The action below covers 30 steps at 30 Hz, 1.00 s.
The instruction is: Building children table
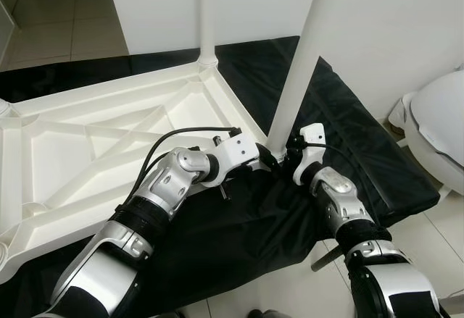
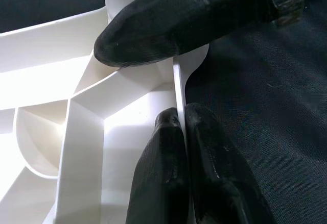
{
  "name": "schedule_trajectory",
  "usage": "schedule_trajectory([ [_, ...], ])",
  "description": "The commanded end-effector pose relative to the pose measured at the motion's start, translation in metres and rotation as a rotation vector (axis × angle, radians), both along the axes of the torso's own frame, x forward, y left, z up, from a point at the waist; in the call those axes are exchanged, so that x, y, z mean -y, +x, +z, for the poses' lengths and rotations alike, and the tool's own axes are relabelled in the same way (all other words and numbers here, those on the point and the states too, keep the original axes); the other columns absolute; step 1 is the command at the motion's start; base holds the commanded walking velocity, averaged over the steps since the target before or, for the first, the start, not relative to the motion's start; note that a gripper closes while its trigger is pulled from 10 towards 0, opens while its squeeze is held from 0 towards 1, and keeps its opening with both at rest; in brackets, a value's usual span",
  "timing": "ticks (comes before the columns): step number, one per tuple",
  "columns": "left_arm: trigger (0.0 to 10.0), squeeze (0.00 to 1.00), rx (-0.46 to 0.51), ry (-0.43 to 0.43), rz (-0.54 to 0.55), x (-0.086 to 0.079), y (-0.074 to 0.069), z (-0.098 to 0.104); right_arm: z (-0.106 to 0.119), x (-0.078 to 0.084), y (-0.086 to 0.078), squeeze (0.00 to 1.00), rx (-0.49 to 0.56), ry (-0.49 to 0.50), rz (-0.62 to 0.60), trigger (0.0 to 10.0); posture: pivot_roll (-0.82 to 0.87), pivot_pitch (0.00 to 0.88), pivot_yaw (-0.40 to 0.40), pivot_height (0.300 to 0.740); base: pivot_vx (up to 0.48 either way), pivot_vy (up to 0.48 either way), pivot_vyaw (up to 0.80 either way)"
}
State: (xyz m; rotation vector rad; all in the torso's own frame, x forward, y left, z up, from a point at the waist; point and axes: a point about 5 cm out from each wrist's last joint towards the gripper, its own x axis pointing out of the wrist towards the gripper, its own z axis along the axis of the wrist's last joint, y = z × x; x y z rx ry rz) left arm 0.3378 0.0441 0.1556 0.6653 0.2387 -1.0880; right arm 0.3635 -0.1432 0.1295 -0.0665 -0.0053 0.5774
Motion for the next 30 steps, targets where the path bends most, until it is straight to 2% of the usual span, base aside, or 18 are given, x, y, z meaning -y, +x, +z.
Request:
schedule_trajectory([
  [1,10.0,0.00,-0.035,0.058,0.007,-0.008,-0.003,-0.012,-0.022,0.004,-0.006,0.00,-0.100,-0.033,-0.006,1.4,0.00,0.078,0.004,0.740,0.000,0.000,0.00],
  [2,10.0,0.00,-0.036,0.056,0.012,-0.009,-0.003,-0.012,-0.022,0.005,-0.005,0.00,-0.107,-0.026,-0.010,0.0,0.00,0.083,0.006,0.740,0.000,0.000,0.00],
  [11,10.0,0.00,-0.035,0.053,0.026,-0.012,-0.002,-0.010,-0.028,0.010,-0.007,0.00,-0.136,0.023,-0.022,0.0,0.00,0.088,0.000,0.740,0.000,0.000,0.00],
  [17,10.0,0.00,-0.035,0.050,0.027,-0.011,-0.002,-0.010,-0.038,0.015,-0.013,0.00,-0.135,0.059,-0.110,0.0,-0.01,0.092,0.000,0.740,0.000,0.000,0.00],
  [25,10.0,0.00,-0.036,0.049,0.026,-0.010,-0.002,-0.010,-0.040,0.014,-0.015,0.00,-0.118,0.065,-0.174,0.0,-0.02,0.092,0.001,0.740,0.000,0.000,0.00],
  [28,10.0,0.00,-0.036,0.049,0.023,-0.009,-0.002,-0.010,-0.043,0.012,-0.016,0.00,-0.116,0.081,-0.282,0.0,-0.03,0.092,0.004,0.740,0.000,0.000,0.00],
  [29,10.0,0.00,-0.036,0.049,0.023,-0.009,-0.002,-0.010,-0.043,0.012,-0.016,0.00,-0.116,0.081,-0.282,0.0,-0.03,0.092,0.004,0.740,0.000,0.000,0.00],
  [30,10.0,0.00,-0.036,0.049,0.017,-0.008,-0.001,-0.010,-0.043,0.006,-0.018,0.00,-0.098,0.084,-0.410,0.0,-0.03,0.091,0.008,0.740,0.000,0.000,0.00],
])
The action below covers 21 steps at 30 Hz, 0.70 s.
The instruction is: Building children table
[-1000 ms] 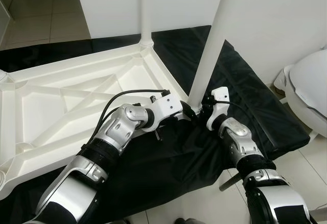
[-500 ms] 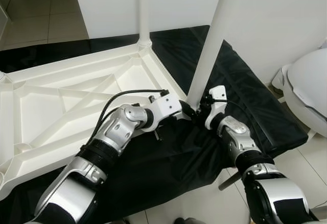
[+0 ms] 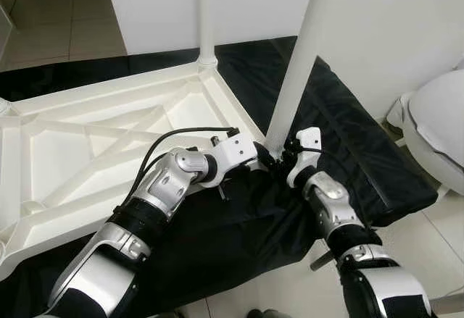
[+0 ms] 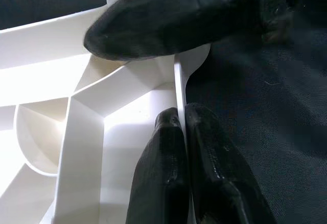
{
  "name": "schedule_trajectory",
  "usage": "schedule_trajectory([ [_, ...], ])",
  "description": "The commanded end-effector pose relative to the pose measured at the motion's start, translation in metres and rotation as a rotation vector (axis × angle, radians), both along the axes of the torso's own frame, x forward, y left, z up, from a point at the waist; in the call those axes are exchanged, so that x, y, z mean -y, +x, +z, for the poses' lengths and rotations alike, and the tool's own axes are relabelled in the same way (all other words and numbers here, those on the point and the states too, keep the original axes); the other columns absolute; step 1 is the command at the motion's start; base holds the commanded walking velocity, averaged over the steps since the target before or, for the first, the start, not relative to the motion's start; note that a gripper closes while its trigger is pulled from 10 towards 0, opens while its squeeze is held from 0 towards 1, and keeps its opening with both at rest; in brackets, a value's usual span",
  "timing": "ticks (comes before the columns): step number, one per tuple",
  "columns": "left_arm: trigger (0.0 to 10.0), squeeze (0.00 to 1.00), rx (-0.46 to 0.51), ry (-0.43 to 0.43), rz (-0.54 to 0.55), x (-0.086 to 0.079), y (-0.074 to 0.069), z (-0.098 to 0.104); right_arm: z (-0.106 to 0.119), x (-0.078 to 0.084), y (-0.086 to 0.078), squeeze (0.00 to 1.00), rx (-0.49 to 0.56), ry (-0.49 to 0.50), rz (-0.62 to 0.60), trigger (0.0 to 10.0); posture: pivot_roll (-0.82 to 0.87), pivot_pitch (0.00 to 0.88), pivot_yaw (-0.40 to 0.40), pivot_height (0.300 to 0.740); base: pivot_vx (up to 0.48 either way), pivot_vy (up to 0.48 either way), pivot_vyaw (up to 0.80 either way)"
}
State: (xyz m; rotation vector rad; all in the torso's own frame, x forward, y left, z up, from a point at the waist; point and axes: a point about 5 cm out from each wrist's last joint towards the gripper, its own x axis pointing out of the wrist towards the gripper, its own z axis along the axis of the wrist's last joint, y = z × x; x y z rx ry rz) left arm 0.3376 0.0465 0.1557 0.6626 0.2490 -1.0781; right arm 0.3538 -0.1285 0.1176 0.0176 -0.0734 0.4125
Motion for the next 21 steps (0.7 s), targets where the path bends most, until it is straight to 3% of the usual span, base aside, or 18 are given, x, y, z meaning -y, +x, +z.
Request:
schedule_trajectory([
  [1,10.0,0.00,-0.030,0.046,0.005,-0.006,-0.001,-0.010,-0.031,0.021,-0.008,0.00,-0.157,0.002,-0.241,0.0,-0.03,0.091,0.008,0.740,0.000,0.000,0.00],
  [7,10.0,0.00,-0.030,0.048,-0.001,-0.005,-0.001,-0.010,-0.029,0.011,-0.011,0.00,-0.143,0.020,-0.341,0.0,-0.04,0.090,0.014,0.740,0.000,0.000,0.00],
  [11,10.0,0.00,-0.028,0.050,-0.006,-0.004,0.000,-0.009,-0.033,0.002,-0.012,0.00,-0.214,0.035,-0.486,0.0,-0.05,0.087,0.018,0.740,0.000,0.000,0.00],
  [17,10.0,0.00,-0.027,0.051,-0.008,-0.004,0.000,-0.009,-0.034,-0.001,-0.014,0.00,-0.248,0.061,-0.547,0.0,-0.05,0.085,0.019,0.740,0.000,0.000,0.00],
  [18,10.0,0.00,-0.026,0.052,-0.011,-0.003,0.001,-0.009,-0.033,-0.011,-0.015,0.00,-0.257,0.070,-0.538,0.0,-0.05,0.084,0.016,0.740,0.000,0.000,0.00],
  [21,10.0,0.00,-0.026,0.052,-0.011,-0.003,0.001,-0.009,-0.033,-0.011,-0.015,0.00,-0.257,0.070,-0.538,0.0,-0.05,0.084,0.016,0.740,0.000,0.000,0.00],
])
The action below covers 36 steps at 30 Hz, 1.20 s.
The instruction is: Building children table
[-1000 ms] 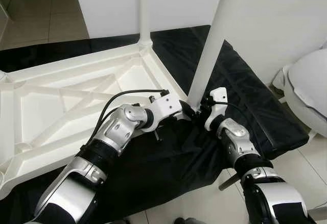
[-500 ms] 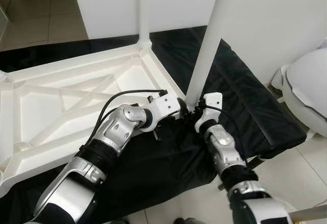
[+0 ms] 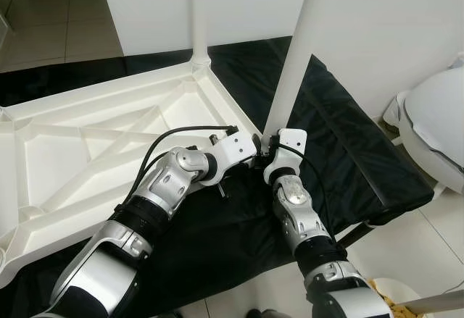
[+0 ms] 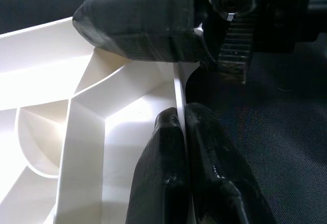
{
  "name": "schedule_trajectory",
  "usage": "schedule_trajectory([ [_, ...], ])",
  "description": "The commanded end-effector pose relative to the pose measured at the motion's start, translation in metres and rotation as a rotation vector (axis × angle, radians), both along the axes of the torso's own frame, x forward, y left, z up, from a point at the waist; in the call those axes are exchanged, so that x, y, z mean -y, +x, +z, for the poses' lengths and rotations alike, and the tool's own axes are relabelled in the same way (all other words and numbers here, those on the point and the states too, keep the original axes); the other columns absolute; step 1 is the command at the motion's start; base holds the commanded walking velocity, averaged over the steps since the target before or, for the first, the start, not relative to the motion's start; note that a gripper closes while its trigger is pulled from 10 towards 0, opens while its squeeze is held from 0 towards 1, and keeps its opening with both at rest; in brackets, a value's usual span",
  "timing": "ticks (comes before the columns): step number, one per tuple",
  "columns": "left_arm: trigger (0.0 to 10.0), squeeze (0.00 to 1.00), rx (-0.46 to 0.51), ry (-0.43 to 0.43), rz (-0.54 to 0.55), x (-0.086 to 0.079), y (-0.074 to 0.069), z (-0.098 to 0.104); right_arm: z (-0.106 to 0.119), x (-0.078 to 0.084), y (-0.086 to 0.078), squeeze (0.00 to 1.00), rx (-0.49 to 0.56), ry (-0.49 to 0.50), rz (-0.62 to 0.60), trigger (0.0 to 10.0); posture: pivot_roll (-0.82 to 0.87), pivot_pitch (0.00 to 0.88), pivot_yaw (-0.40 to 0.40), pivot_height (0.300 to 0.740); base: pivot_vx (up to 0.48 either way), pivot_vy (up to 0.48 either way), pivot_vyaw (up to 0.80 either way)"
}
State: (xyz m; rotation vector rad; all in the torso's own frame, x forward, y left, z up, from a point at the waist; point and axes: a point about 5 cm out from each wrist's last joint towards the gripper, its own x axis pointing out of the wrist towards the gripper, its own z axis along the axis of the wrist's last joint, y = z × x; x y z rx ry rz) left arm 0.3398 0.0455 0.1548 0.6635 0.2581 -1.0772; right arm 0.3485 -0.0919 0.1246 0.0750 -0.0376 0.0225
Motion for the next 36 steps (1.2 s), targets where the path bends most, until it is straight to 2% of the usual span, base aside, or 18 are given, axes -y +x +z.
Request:
schedule_trajectory([
  [1,10.0,0.00,-0.019,0.047,-0.016,-0.003,-0.001,-0.007,-0.039,0.017,-0.011,0.00,-0.217,0.060,-0.132,0.0,-0.05,0.083,0.014,0.740,0.000,0.000,0.00],
  [3,10.0,0.00,-0.017,0.047,-0.016,-0.003,-0.001,-0.007,-0.040,0.011,-0.012,0.00,-0.235,0.067,-0.117,0.0,-0.05,0.084,0.013,0.740,0.000,0.000,0.00],
  [4,10.0,0.00,-0.017,0.046,-0.016,-0.003,-0.001,-0.007,-0.040,0.008,-0.013,0.00,-0.235,0.055,-0.099,2.8,-0.05,0.083,0.012,0.740,0.000,0.000,0.00],
  [5,10.0,0.00,-0.017,0.046,-0.016,-0.003,-0.001,-0.007,-0.040,0.008,-0.013,0.00,-0.235,0.055,-0.099,2.8,-0.05,0.083,0.012,0.740,0.000,0.000,0.00],
  [6,10.0,0.00,-0.017,0.045,-0.015,-0.003,-0.001,-0.007,-0.039,0.009,-0.013,0.00,-0.229,0.030,-0.101,10.0,-0.05,0.083,0.012,0.740,0.000,0.000,0.00],
  [8,10.0,0.00,-0.017,0.045,-0.014,-0.003,-0.001,-0.007,-0.036,0.010,-0.013,0.00,-0.210,0.014,-0.094,10.0,-0.05,0.082,0.012,0.740,0.000,0.000,0.00],
  [9,10.0,0.00,-0.017,0.045,-0.013,-0.003,-0.001,-0.007,-0.033,0.012,-0.012,0.10,-0.186,-0.009,-0.088,10.0,-0.05,0.081,0.012,0.740,0.000,0.000,0.00],
  [10,10.0,0.00,-0.017,0.045,-0.013,-0.003,-0.001,-0.007,-0.033,0.012,-0.012,0.10,-0.186,-0.009,-0.088,10.0,-0.05,0.081,0.012,0.740,0.000,0.000,0.00],
  [11,10.0,0.00,-0.017,0.045,-0.013,-0.004,-0.001,-0.007,-0.031,0.014,-0.011,1.00,-0.165,-0.014,-0.083,10.0,-0.05,0.081,0.012,0.740,0.000,0.000,0.00],
  [17,10.0,0.00,-0.019,0.046,-0.014,-0.003,-0.001,-0.008,-0.019,0.019,-0.008,1.00,-0.081,-0.044,0.000,10.0,-0.05,0.080,0.010,0.740,0.000,0.000,0.00],
  [18,10.0,0.00,-0.019,0.046,-0.015,-0.003,-0.001,-0.008,-0.017,0.020,-0.007,0.80,-0.056,-0.074,0.057,10.0,-0.05,0.079,0.009,0.740,0.000,0.000,0.00],
  [19,10.0,0.00,-0.019,0.046,-0.015,-0.003,-0.001,-0.008,-0.017,0.020,-0.007,0.80,-0.056,-0.074,0.057,10.0,-0.05,0.079,0.009,0.740,0.000,0.000,0.00],
  [20,10.0,0.00,-0.019,0.046,-0.015,-0.003,-0.001,-0.008,-0.016,0.022,-0.006,0.00,-0.041,-0.086,0.116,10.0,-0.05,0.079,0.011,0.740,0.000,0.000,0.00],
  [22,10.0,0.00,-0.019,0.046,-0.015,-0.003,-0.001,-0.008,-0.016,0.022,-0.006,0.00,-0.041,-0.086,0.116,10.0,-0.05,0.079,0.011,0.740,0.000,0.000,0.00],
  [26,10.0,0.00,-0.020,0.045,-0.020,-0.002,-0.002,-0.008,-0.009,0.034,-0.002,0.00,0.000,-0.118,0.302,10.0,-0.05,0.079,0.014,0.740,0.000,0.000,0.00],
  [27,10.0,0.00,-0.020,0.045,-0.020,-0.002,-0.002,-0.008,-0.009,0.034,-0.002,0.00,0.000,-0.118,0.302,10.0,-0.05,0.079,0.014,0.740,0.000,0.000,0.00],
  [31,10.0,0.00,-0.020,0.048,-0.024,-0.003,-0.002,-0.008,-0.005,0.046,0.003,0.00,0.006,-0.156,0.432,10.0,-0.04,0.081,0.021,0.740,0.000,0.000,0.00],
  [36,10.0,0.00,-0.020,0.048,-0.024,-0.004,-0.002,-0.007,-0.003,0.049,0.004,0.00,0.034,-0.215,0.537,10.0,-0.03,0.084,0.025,0.740,0.000,0.000,0.00],
])
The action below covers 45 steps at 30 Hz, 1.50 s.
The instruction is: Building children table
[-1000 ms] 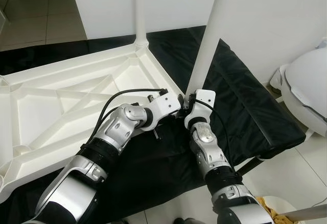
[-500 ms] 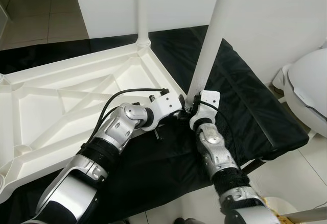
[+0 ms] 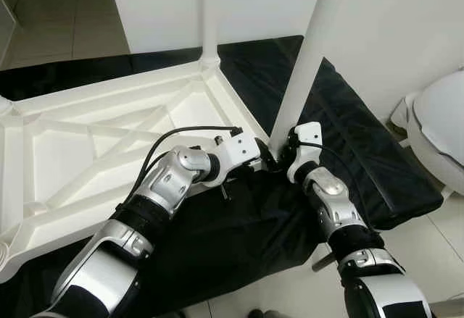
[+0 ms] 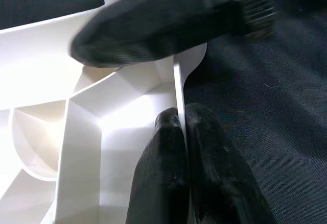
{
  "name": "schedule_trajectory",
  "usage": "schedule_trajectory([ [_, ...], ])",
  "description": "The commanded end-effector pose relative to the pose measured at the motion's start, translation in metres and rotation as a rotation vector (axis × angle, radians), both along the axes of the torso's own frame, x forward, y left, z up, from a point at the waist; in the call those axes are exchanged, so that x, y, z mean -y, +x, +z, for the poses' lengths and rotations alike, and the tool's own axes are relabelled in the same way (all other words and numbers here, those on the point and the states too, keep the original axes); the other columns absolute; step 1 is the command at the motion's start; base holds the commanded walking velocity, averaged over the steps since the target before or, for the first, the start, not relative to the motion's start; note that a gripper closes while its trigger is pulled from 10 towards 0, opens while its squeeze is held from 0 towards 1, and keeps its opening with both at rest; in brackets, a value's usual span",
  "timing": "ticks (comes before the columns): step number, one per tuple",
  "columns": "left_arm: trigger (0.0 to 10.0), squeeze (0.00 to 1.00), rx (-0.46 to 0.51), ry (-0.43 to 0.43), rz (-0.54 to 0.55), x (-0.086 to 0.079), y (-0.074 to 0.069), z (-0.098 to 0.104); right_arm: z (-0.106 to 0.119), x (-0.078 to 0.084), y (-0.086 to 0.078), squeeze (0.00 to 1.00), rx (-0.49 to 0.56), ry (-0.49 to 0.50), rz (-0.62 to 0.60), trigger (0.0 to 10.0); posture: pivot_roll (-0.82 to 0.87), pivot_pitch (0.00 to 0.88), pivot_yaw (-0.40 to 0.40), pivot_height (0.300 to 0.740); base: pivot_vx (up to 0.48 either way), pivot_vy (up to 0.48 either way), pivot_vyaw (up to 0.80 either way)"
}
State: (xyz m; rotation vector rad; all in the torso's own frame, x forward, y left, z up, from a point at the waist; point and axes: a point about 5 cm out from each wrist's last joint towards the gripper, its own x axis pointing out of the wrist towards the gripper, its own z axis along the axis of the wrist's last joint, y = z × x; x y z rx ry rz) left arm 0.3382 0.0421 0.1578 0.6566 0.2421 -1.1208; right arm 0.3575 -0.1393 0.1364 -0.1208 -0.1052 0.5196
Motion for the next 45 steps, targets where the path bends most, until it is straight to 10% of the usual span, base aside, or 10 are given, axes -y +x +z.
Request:
schedule_trajectory([
  [1,10.0,0.00,-0.014,0.062,0.019,-0.007,0.000,-0.010,-0.015,0.002,-0.005,0.00,-0.053,-0.028,0.040,10.0,-0.03,0.084,0.025,0.740,0.000,0.000,0.00],
  [9,10.0,0.00,-0.018,0.065,0.018,-0.009,-0.001,-0.010,-0.017,0.000,-0.006,0.00,-0.072,-0.106,0.176,10.0,-0.03,0.090,0.033,0.740,0.000,0.000,0.00],
  [10,10.0,0.00,-0.019,0.066,0.018,-0.009,-0.001,-0.010,-0.018,0.000,-0.006,0.00,-0.079,-0.110,0.197,4.7,-0.03,0.090,0.034,0.740,0.000,0.000,0.00],
  [11,10.0,0.00,-0.019,0.066,0.018,-0.009,-0.001,-0.010,-0.018,0.000,-0.006,0.00,-0.079,-0.110,0.197,4.7,-0.03,0.090,0.034,0.740,0.000,0.000,0.00],
  [12,10.0,0.00,-0.019,0.066,0.017,-0.009,-0.001,-0.010,-0.018,0.000,-0.006,0.00,-0.081,-0.117,0.217,0.4,-0.02,0.091,0.037,0.740,0.000,0.000,0.00],
  [25,10.0,0.00,-0.020,0.068,0.015,-0.009,-0.001,-0.010,-0.027,0.005,-0.008,0.00,-0.126,-0.104,0.239,0.0,-0.02,0.090,0.036,0.740,0.000,0.000,0.00],
  [45,10.0,0.00,-0.030,0.065,0.017,-0.009,-0.005,-0.014,-0.051,0.003,-0.013,0.00,-0.203,0.105,-0.336,0.0,-0.03,0.092,0.010,0.740,0.000,0.000,0.00],
])
